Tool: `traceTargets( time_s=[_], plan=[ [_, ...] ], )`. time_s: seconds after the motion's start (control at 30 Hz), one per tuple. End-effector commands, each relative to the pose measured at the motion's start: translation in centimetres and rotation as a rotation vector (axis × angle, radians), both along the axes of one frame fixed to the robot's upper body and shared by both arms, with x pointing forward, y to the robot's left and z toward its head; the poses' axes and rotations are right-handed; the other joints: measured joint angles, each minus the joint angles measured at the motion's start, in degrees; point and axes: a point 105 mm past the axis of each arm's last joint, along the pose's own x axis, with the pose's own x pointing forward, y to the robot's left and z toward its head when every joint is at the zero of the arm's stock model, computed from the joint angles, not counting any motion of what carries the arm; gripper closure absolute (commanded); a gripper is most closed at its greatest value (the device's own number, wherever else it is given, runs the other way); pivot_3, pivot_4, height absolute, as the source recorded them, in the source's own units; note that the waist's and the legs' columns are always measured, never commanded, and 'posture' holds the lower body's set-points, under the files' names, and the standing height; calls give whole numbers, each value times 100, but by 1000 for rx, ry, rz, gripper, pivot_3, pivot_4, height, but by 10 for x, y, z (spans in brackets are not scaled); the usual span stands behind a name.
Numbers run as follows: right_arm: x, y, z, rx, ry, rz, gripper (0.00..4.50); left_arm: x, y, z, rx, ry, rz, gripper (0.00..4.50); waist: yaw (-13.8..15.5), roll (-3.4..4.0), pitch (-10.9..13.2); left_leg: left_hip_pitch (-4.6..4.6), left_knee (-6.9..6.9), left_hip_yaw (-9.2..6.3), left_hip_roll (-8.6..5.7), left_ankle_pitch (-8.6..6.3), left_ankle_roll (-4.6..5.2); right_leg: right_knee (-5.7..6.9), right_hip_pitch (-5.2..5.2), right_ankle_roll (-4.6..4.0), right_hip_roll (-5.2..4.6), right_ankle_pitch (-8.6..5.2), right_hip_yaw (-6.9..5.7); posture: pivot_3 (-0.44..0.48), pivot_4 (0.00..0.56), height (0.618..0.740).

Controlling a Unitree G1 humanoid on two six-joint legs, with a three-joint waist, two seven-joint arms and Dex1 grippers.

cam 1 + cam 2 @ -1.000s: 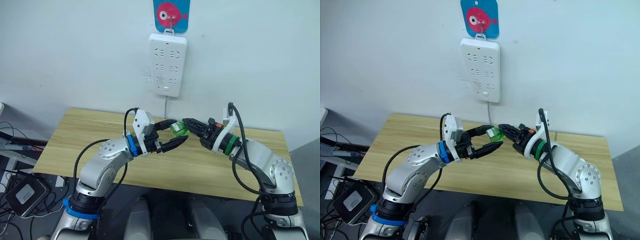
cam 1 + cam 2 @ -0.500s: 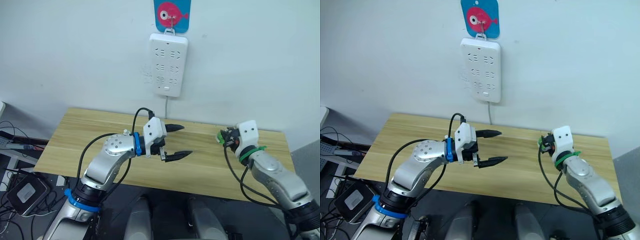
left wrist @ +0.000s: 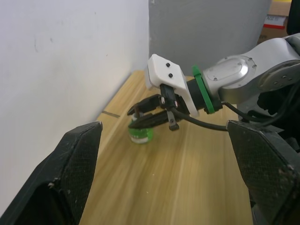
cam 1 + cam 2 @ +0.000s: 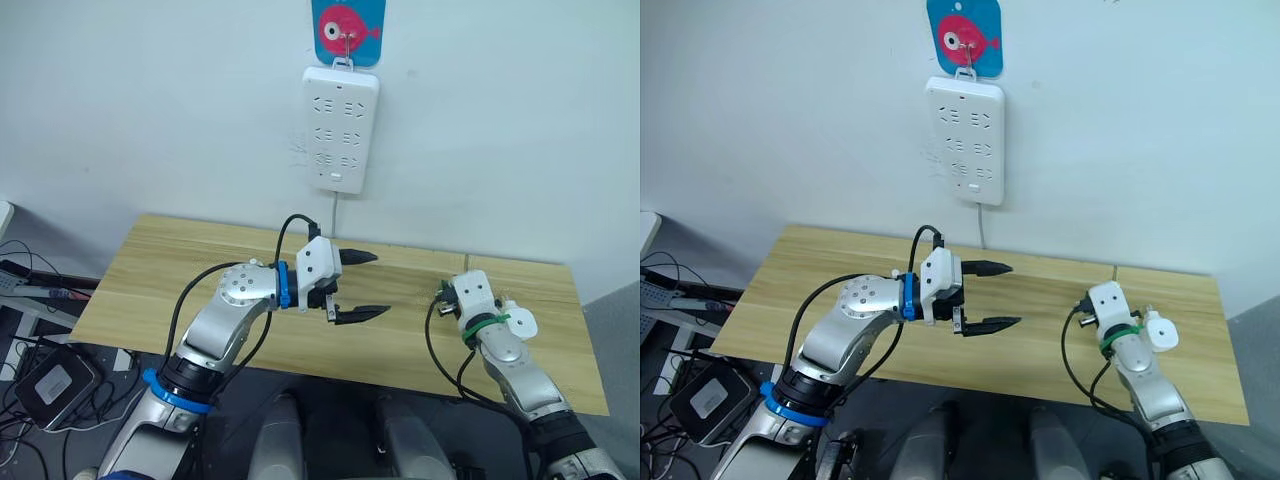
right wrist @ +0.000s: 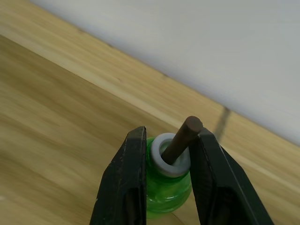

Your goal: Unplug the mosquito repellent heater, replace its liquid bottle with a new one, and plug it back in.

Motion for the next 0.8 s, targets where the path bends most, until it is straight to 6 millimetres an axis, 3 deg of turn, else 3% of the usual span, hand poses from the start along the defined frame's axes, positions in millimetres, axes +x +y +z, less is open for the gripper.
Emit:
traceTargets(
  time_s=[0.03, 0.07, 0.27, 0.4, 0.43, 0.53, 0.63, 0.8],
  plan=[
    [0, -1, 1, 0, -30, -2, 3657, -3, 0, 11, -25, -58, -8, 0, 0, 0, 0, 5, 0, -1, 0, 0, 0, 2, 4, 0, 0, 0, 0, 9, 265, 740],
    [0, 0, 1, 6, -32, 0, 3657, -3, 0, 11, -28, -58, -6, 0, -1, 0, 0, 7, 0, -1, 0, 0, 0, 2, 6, 0, 0, 0, 0, 9, 265, 740],
    [-2, 0, 11, 4, -73, 25, 1626, -2, 1, 8, -38, -45, 24, 0, 2, 1, -1, 9, 0, 2, -1, 2, -4, 3, 7, 0, -1, 0, 3, 12, 261, 740],
    [-7, -5, 43, -48, -178, 60, 201, 8, 12, 3, -52, -35, 146, 0, 6, 1, 0, 9, -2, 1, -1, 2, -4, 3, 7, 0, -1, 0, 1, 6, 270, 740],
    [-8, -1, 58, -70, -222, 99, 17, 11, 18, -1, -56, -31, 203, 0, 1, 1, 0, 9, -2, 0, -1, 2, -4, 4, 7, 0, -1, 0, 1, 3, 275, 740],
    [-11, 16, 86, -49, -272, 215, 17, 16, 31, -7, -85, -20, 341, 0, -44, 2, 0, 15, -2, 11, 1, 2, -4, 5, 7, 6, -1, -3, 13, -3, 290, 740],
    [-24, 72, 104, 129, -151, 558, 17, 18, 64, -22, -146, -7, 626, 0, -102, 4, 4, 21, -2, 10, 8, 2, -4, 6, 9, 6, 1, -3, 14, -8, 302, 740],
    [-52, 124, 122, 125, 6, 977, 17, 9, 127, -59, -205, 75, 1073, 0, -54, 1, 55, 36, -5, 2, 7, 2, -3, 8, 26, 5, 0, -5, 10, 26, 330, 740]
  ],
)
